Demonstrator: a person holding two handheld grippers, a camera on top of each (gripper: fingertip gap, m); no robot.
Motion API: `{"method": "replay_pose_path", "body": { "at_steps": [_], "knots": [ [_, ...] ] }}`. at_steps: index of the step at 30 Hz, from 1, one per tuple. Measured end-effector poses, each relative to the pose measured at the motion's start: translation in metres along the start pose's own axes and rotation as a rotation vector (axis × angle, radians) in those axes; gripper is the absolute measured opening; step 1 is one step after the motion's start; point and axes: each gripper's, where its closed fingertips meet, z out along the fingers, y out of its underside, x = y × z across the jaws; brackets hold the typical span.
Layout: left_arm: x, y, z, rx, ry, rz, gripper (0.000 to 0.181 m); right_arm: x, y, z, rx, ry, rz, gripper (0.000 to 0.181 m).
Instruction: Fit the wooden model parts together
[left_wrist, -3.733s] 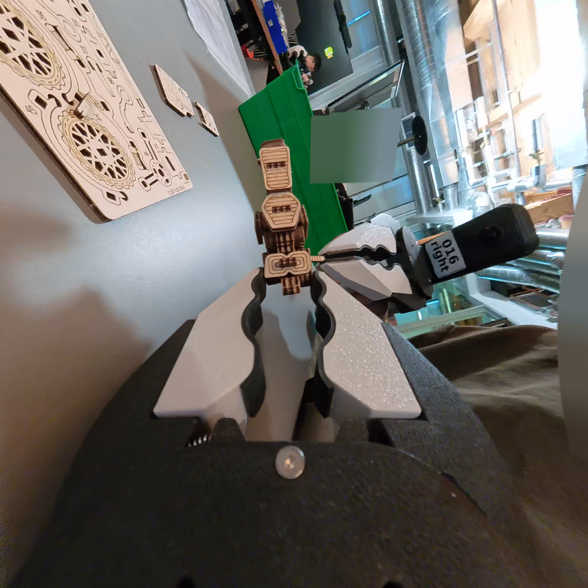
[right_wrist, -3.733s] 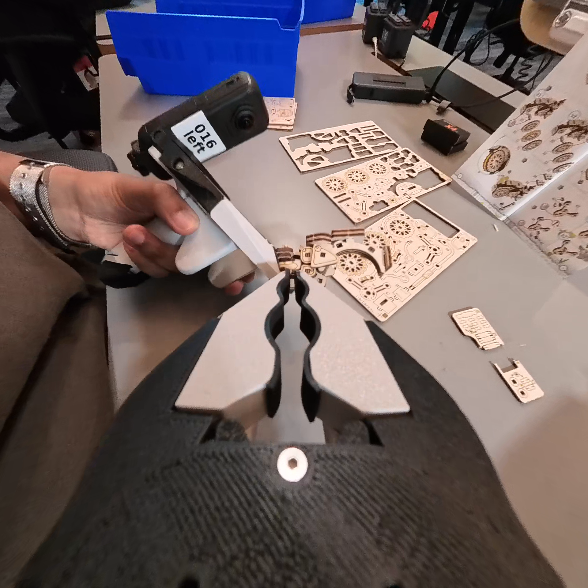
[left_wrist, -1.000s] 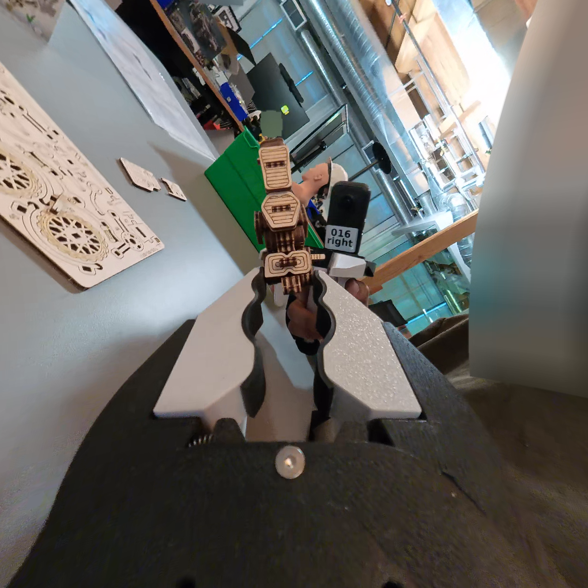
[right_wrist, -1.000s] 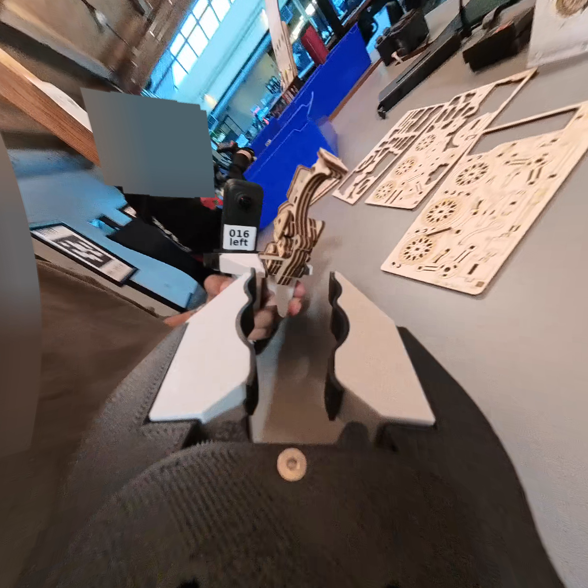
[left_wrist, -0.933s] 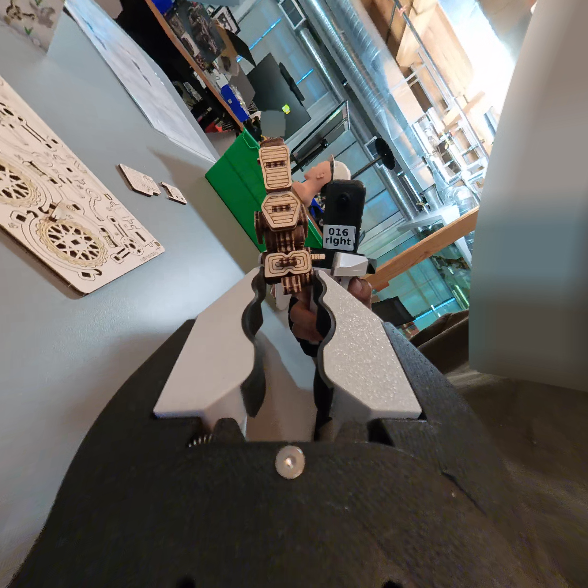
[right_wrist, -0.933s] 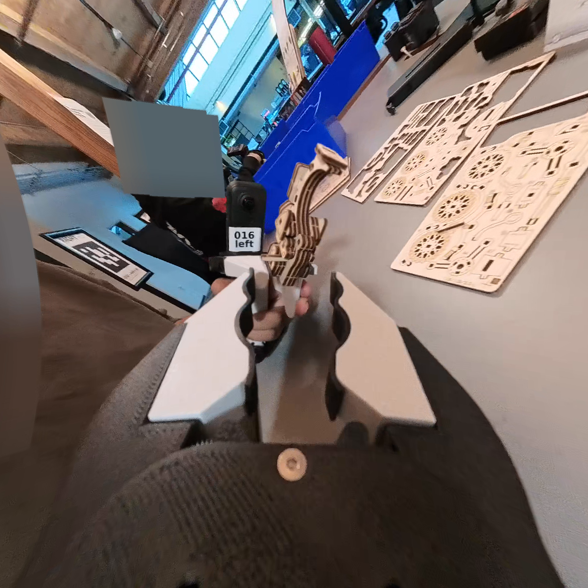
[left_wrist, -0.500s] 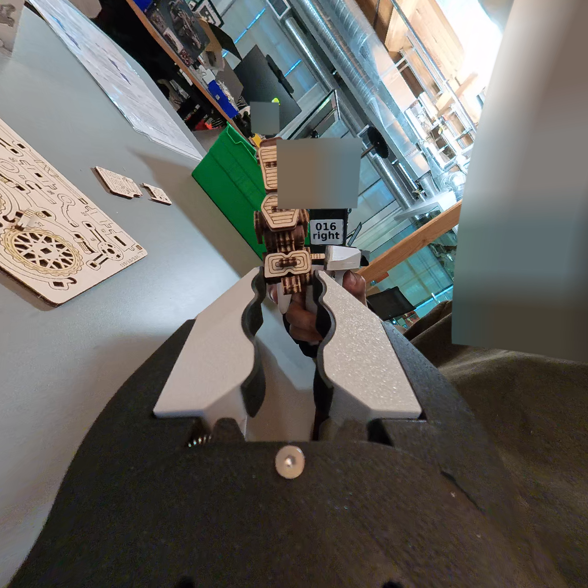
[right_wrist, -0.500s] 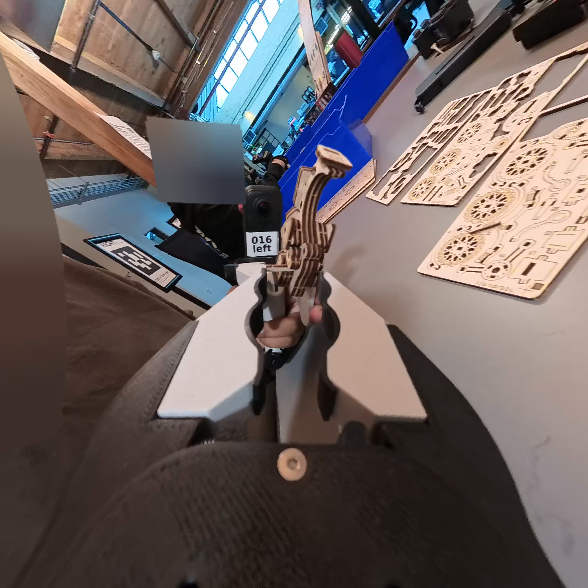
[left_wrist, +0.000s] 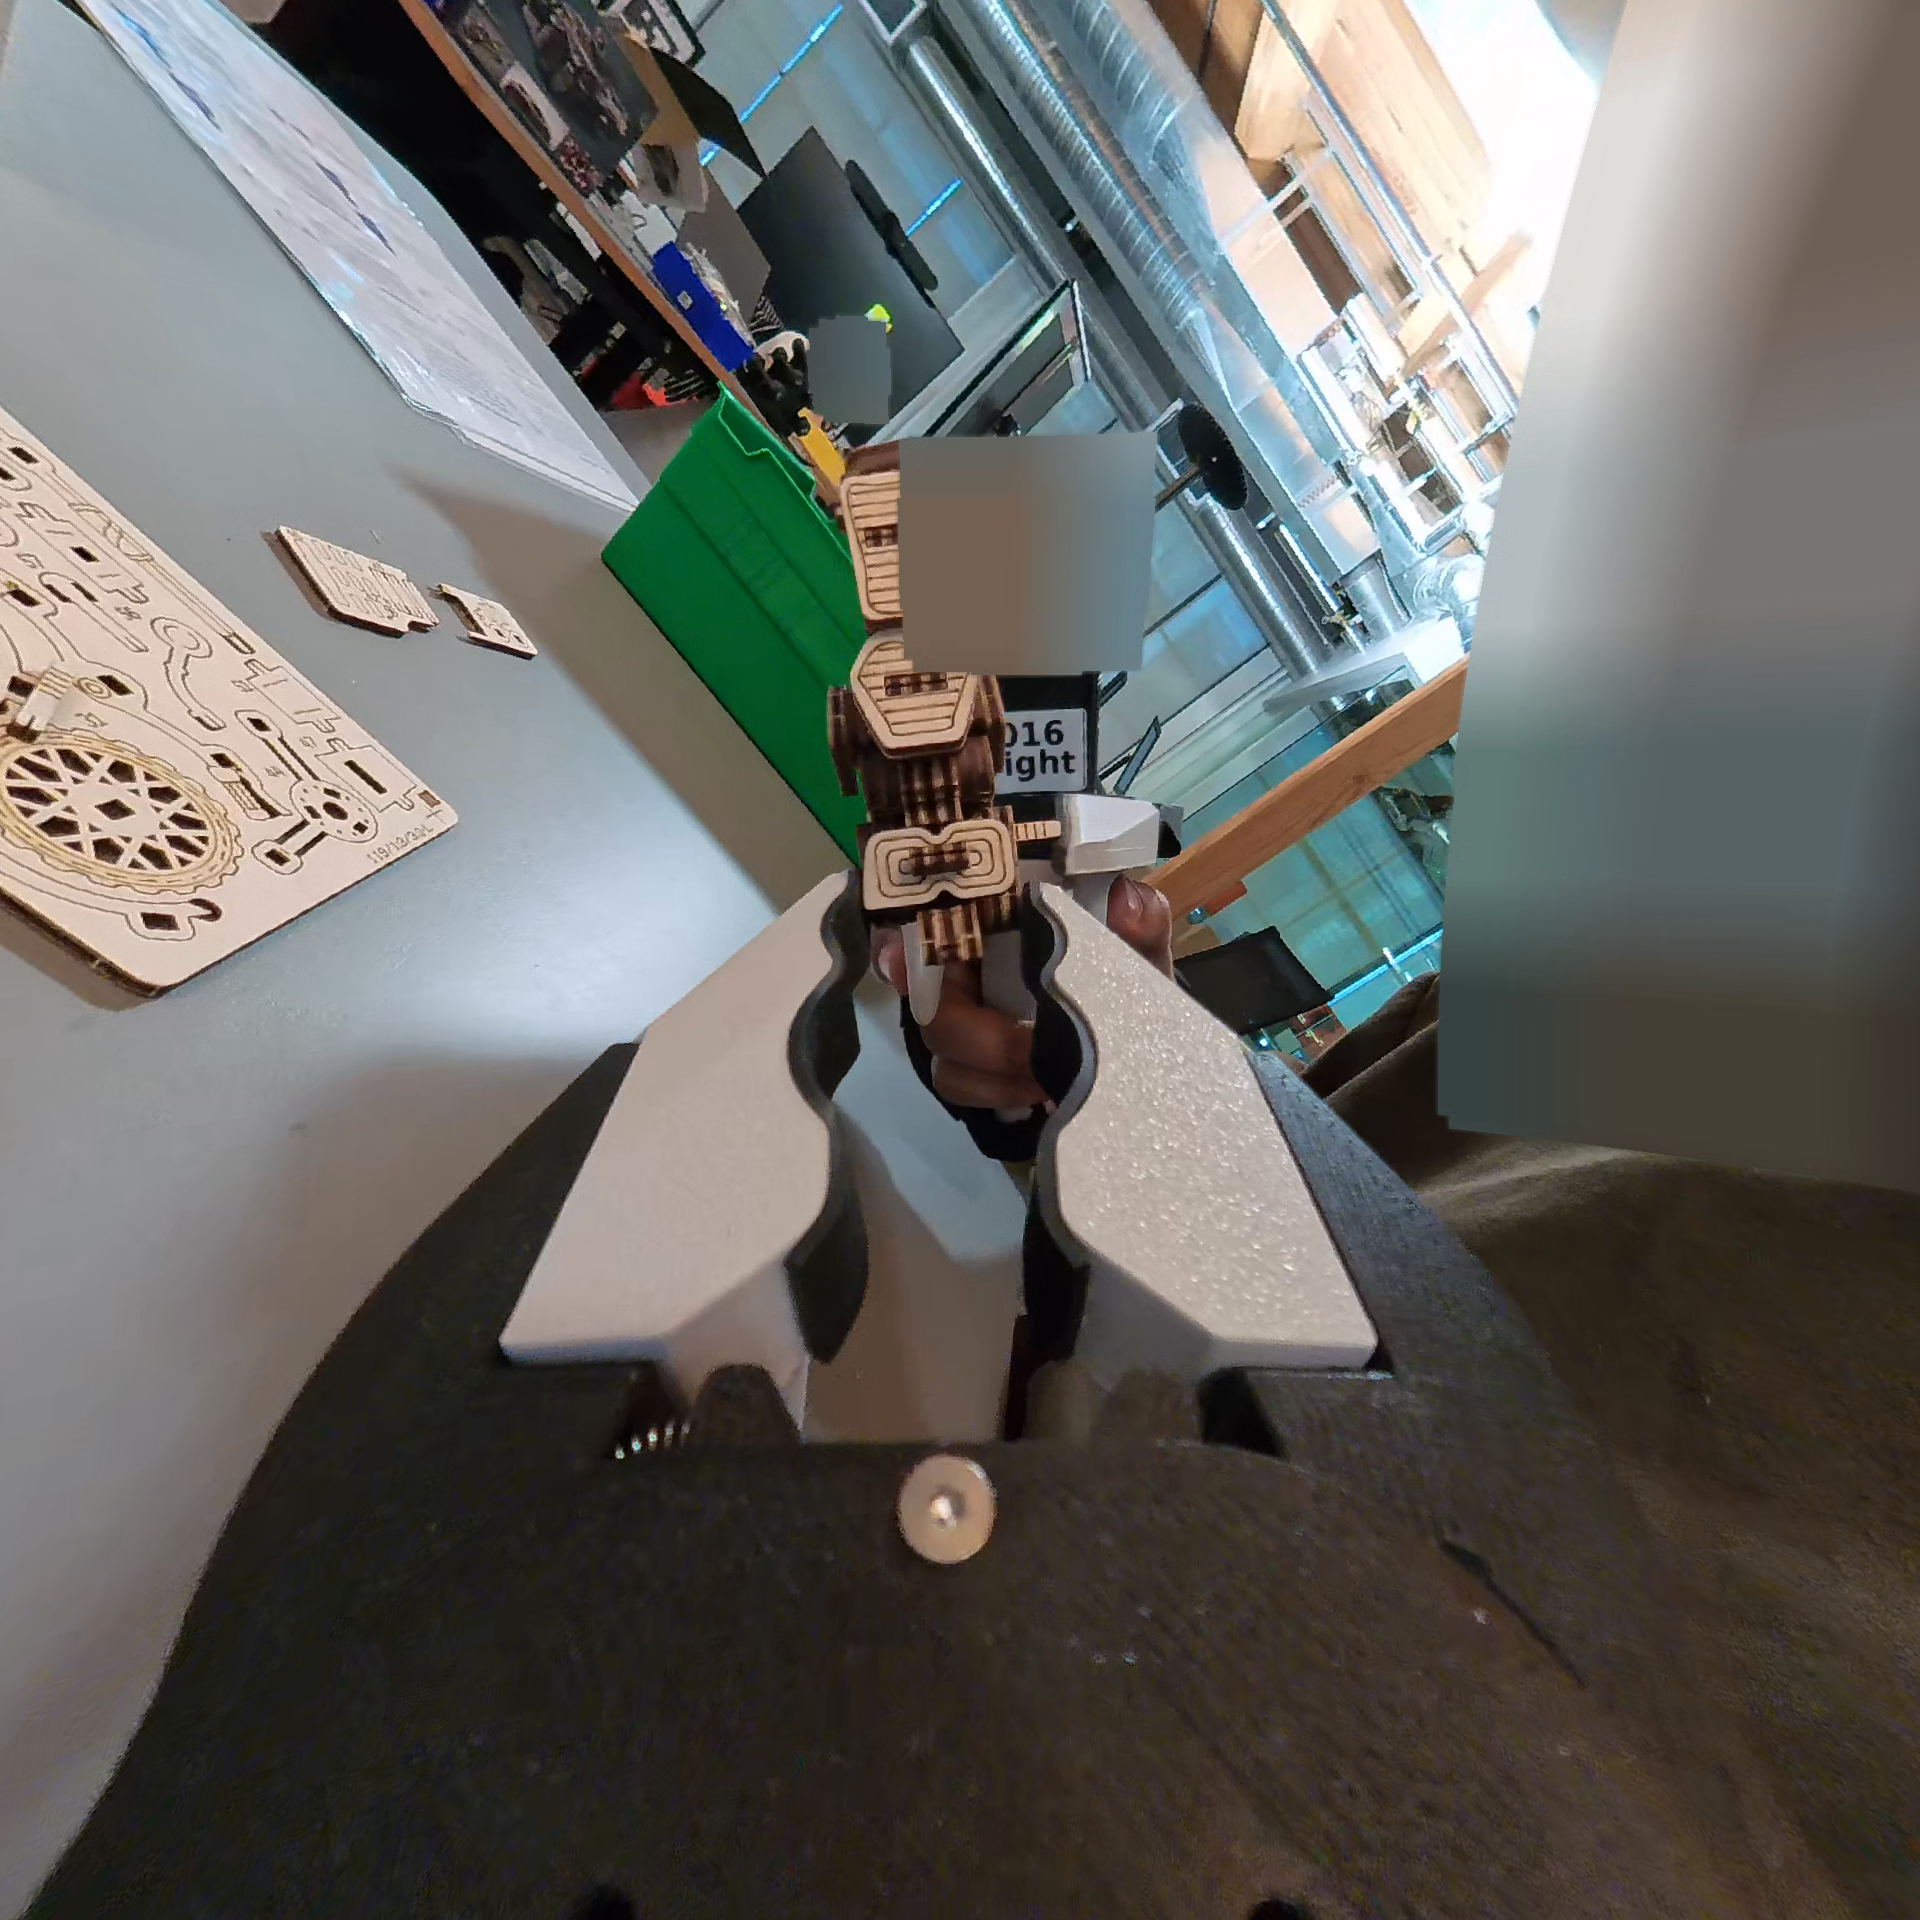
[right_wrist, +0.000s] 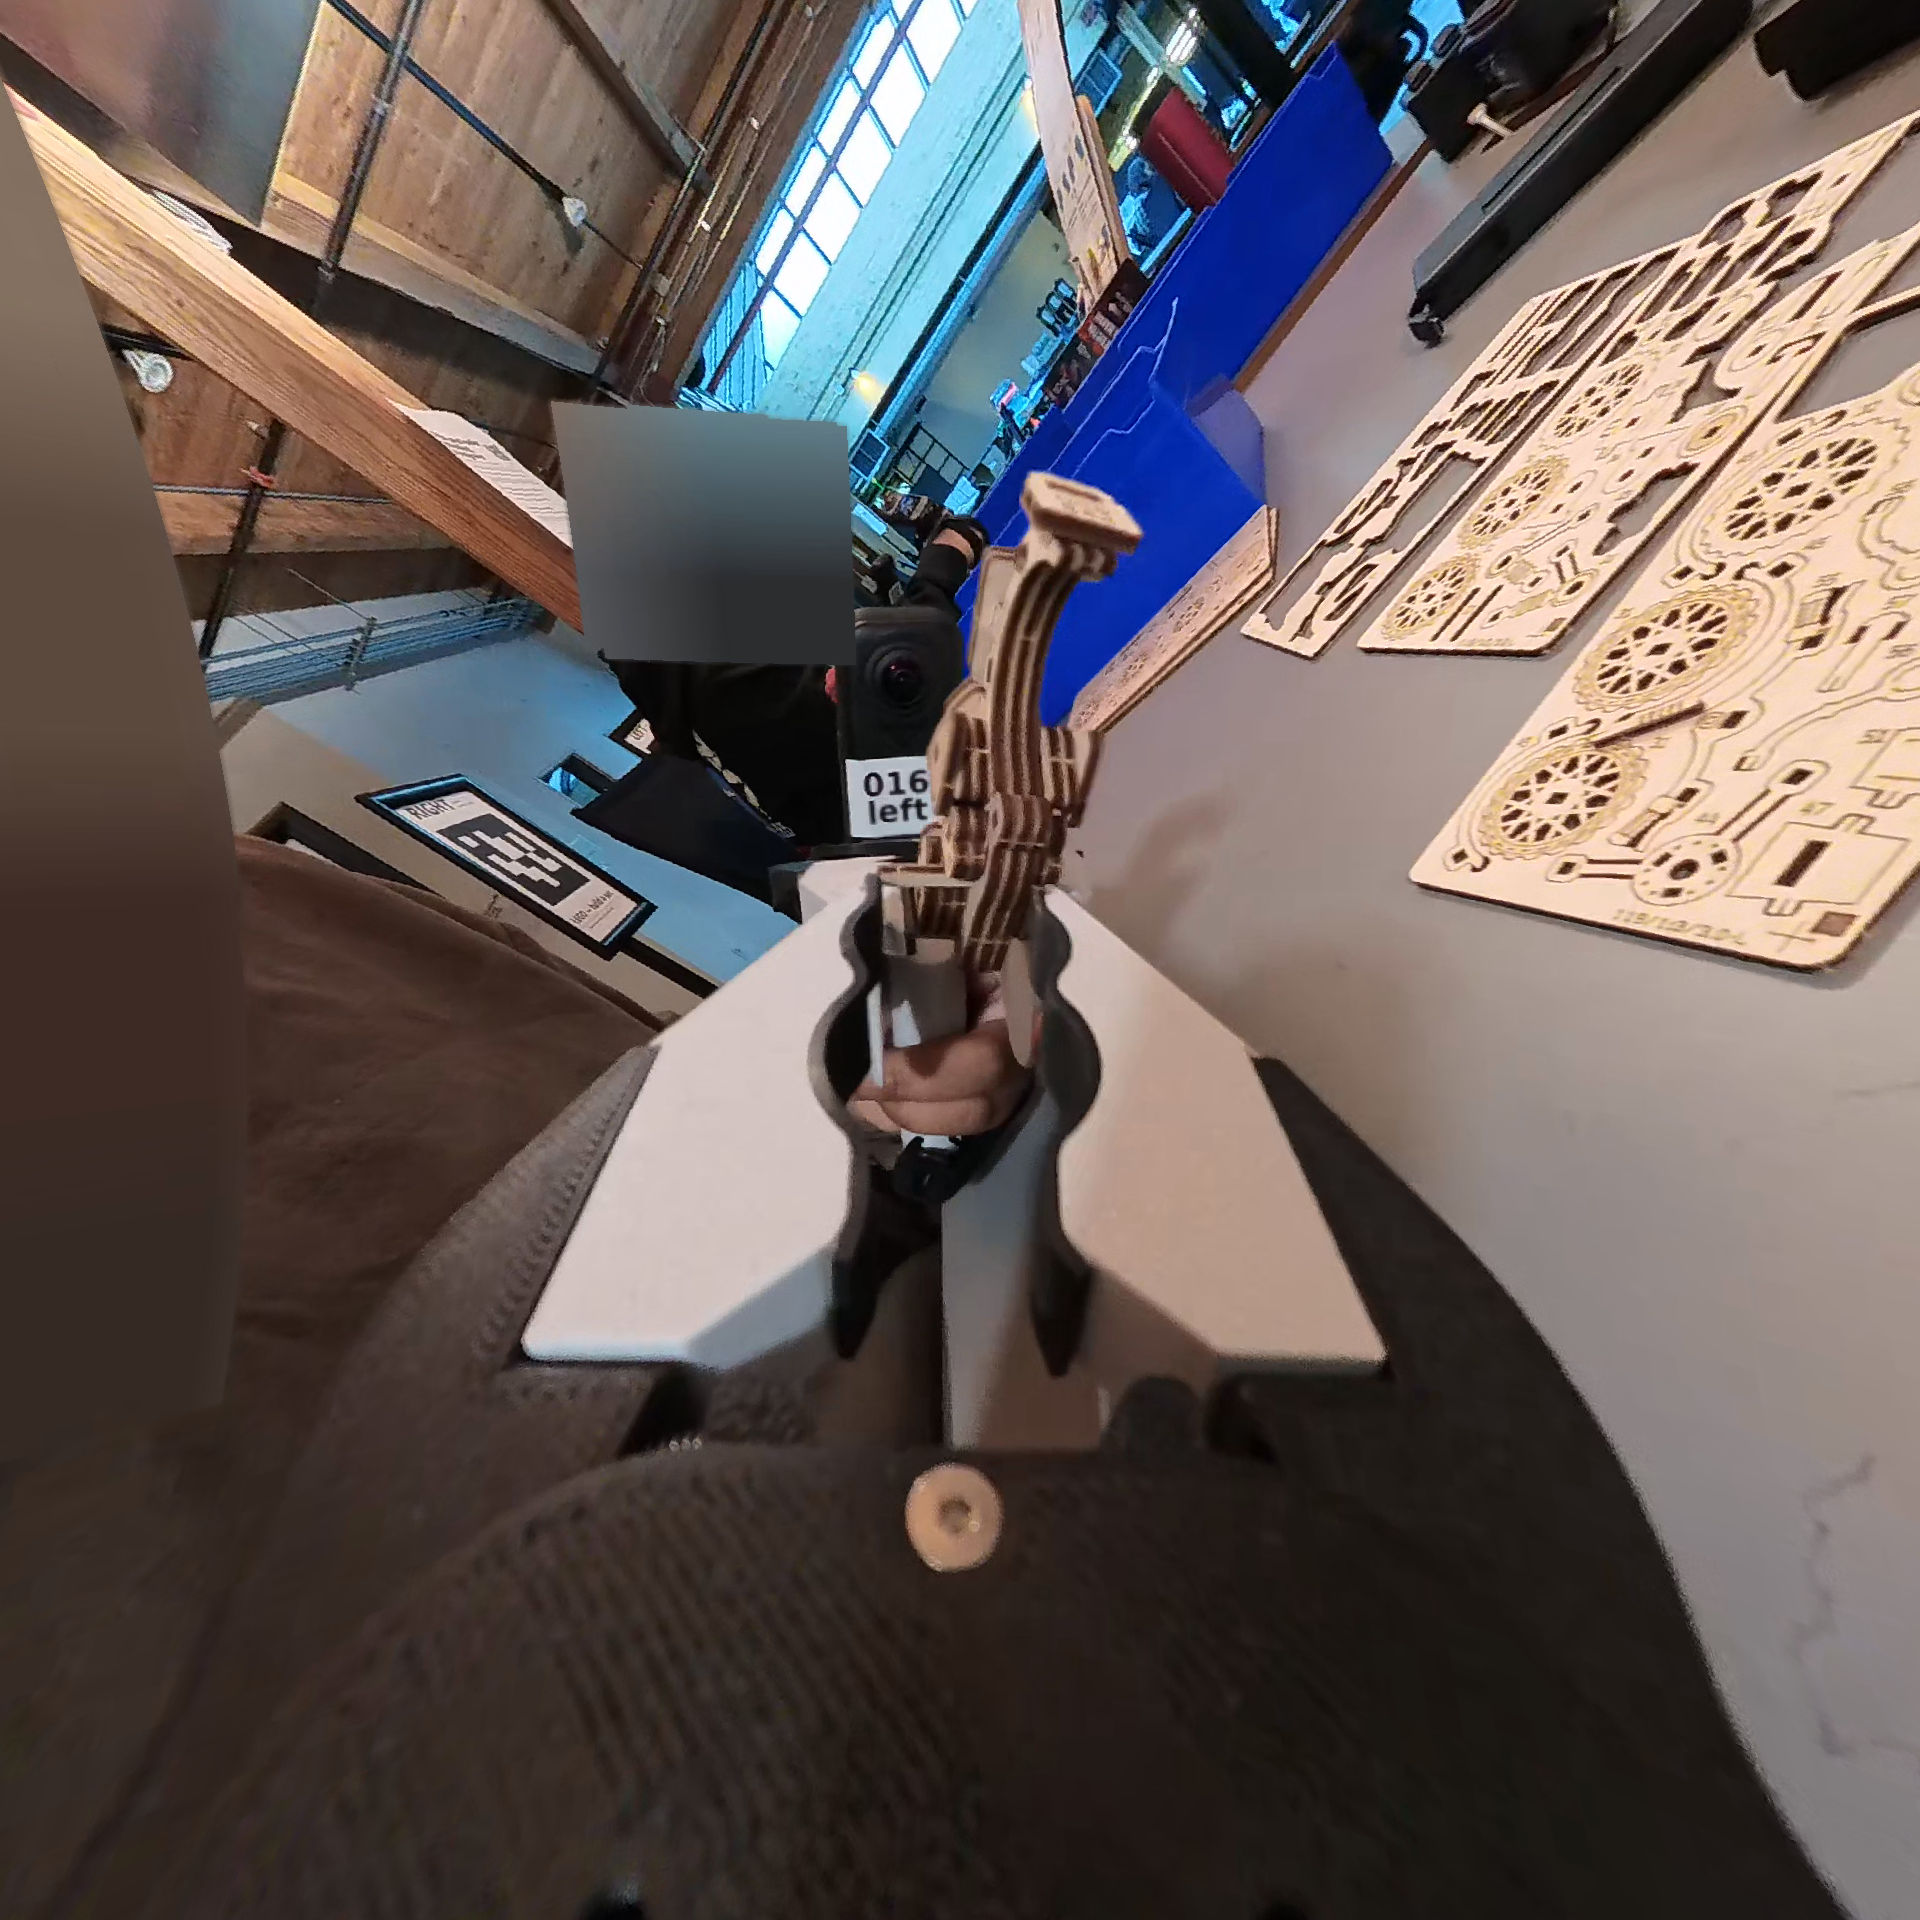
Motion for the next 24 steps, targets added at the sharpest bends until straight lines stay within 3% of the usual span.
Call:
{"method": "replay_pose_path", "body": {
  "at_steps": [24],
  "knots": [
    [0.0002,0.0012,0.0006,-0.020,-0.038,0.056,0.026,0.0032,0.0008,-0.0010,-0.015,0.026,-0.025,0.018]
  ]
}}
